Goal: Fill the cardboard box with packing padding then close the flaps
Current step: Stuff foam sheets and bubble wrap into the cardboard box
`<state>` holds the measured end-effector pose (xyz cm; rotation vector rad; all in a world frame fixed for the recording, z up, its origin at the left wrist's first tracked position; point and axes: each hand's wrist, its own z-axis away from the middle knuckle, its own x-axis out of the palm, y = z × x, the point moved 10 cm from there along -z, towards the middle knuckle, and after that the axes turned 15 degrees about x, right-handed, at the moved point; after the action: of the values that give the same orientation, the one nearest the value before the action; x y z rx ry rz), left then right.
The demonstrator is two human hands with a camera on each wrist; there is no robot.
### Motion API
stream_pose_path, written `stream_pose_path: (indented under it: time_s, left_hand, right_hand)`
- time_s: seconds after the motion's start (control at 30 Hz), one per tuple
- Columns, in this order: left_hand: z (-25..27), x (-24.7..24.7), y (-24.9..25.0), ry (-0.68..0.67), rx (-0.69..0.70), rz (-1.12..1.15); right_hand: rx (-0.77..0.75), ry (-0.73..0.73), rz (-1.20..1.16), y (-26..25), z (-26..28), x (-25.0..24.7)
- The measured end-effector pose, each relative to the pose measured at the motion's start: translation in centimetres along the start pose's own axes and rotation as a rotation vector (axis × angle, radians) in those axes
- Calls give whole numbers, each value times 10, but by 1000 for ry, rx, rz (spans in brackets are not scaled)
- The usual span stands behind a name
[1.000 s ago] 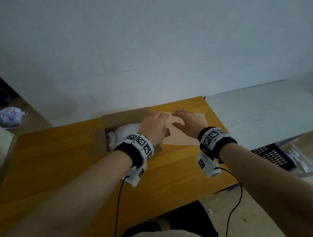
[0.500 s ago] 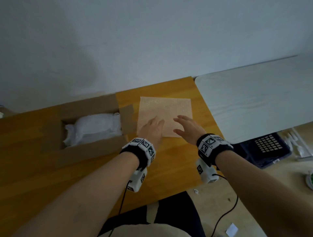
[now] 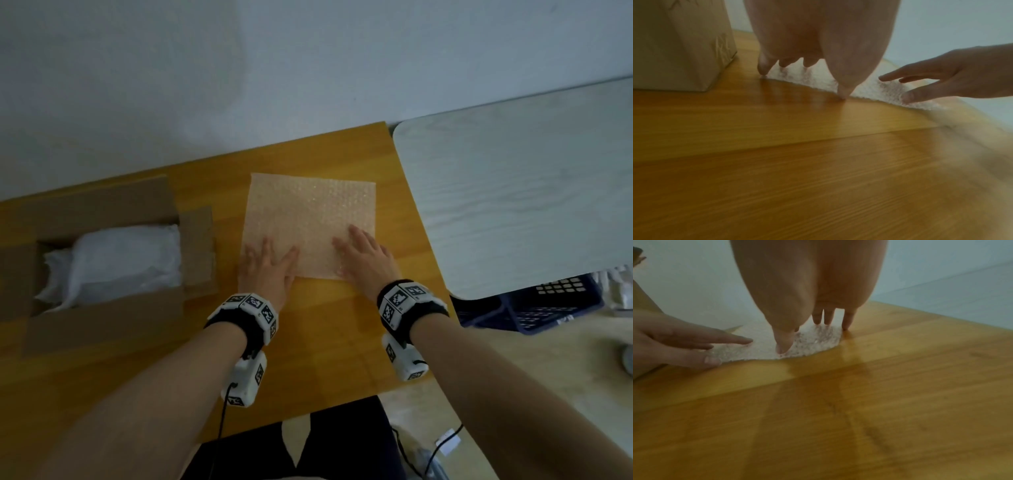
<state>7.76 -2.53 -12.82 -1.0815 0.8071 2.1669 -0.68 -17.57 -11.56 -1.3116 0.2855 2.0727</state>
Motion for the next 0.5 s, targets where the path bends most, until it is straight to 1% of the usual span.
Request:
stream_pose_path:
  time_s: [0.1,0.23,0.3,0.37,0.43,0.5]
  left_hand:
    - [0,-9,3,65,25,-25]
    - [1,-16,11,75,52,-38]
    - [3,-20,22,92,96,-52]
    - [8,-21,33,82,148,-48]
    - [12,-24,43,77,187,-37]
    - [15,-35,56,109,243,-44]
  right_hand:
    - [9,22,-54,0,2,-4]
    - [-5,62,-200,-6,8,-12]
    - [-13,86,-220,-8,10,-12]
    - [-9,117,-229,-8,15,-14]
    - [13,152,-240,-3,22,-22]
    - [48,194,-235,6,30,-36]
